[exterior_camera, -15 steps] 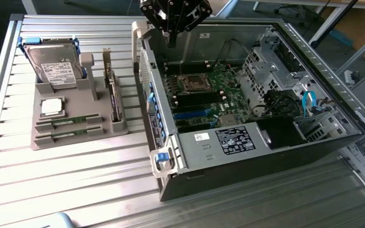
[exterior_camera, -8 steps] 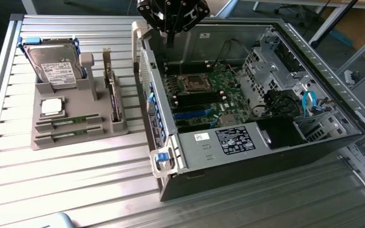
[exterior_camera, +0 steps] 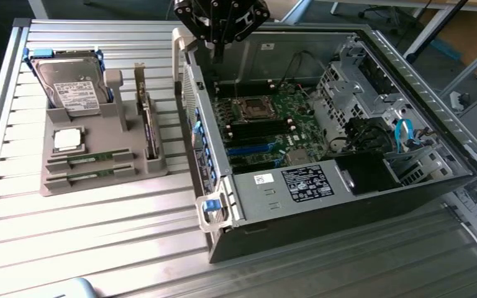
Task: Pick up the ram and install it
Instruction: 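Reach for the ram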
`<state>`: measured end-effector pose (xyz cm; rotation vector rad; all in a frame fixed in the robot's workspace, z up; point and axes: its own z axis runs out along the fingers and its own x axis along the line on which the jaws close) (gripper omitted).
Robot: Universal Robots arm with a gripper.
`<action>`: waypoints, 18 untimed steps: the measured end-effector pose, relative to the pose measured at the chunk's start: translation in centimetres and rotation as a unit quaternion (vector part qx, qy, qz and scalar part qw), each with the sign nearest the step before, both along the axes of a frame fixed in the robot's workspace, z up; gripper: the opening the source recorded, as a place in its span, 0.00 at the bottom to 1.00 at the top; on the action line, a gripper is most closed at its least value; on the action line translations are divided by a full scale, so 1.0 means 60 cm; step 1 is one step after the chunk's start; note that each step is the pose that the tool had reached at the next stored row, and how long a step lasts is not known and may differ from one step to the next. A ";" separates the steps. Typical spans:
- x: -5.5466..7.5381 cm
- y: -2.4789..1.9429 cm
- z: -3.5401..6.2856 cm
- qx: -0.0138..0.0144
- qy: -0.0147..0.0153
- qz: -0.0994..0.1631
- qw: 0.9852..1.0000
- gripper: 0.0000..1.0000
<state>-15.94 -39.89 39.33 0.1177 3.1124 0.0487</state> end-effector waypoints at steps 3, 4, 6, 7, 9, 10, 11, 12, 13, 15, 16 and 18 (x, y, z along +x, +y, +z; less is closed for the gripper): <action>-0.004 0.0000 0.000 -0.001 0.000 0.000 1.000 0.10; -0.005 0.0000 0.000 -0.002 0.000 0.000 1.000 0.10; -0.007 0.0000 0.000 -0.002 0.000 0.000 1.000 0.10; -0.008 0.0000 0.000 -0.003 0.000 0.000 1.000 0.10; -0.010 0.0000 0.000 -0.004 0.000 0.000 1.000 0.10; -0.012 0.0000 0.000 -0.004 0.000 0.000 1.000 0.10; -0.013 -0.0001 0.000 -0.004 0.000 0.000 1.000 0.10; -0.015 0.0000 0.000 -0.005 0.000 0.000 1.000 0.10; -0.016 0.0000 0.000 -0.005 0.000 0.000 1.000 0.10; -0.019 0.0000 0.000 -0.006 0.000 0.000 1.000 0.10; -0.020 0.0000 0.000 -0.007 0.000 0.000 1.000 0.10; -0.022 0.0000 0.000 -0.008 0.000 0.000 1.000 0.10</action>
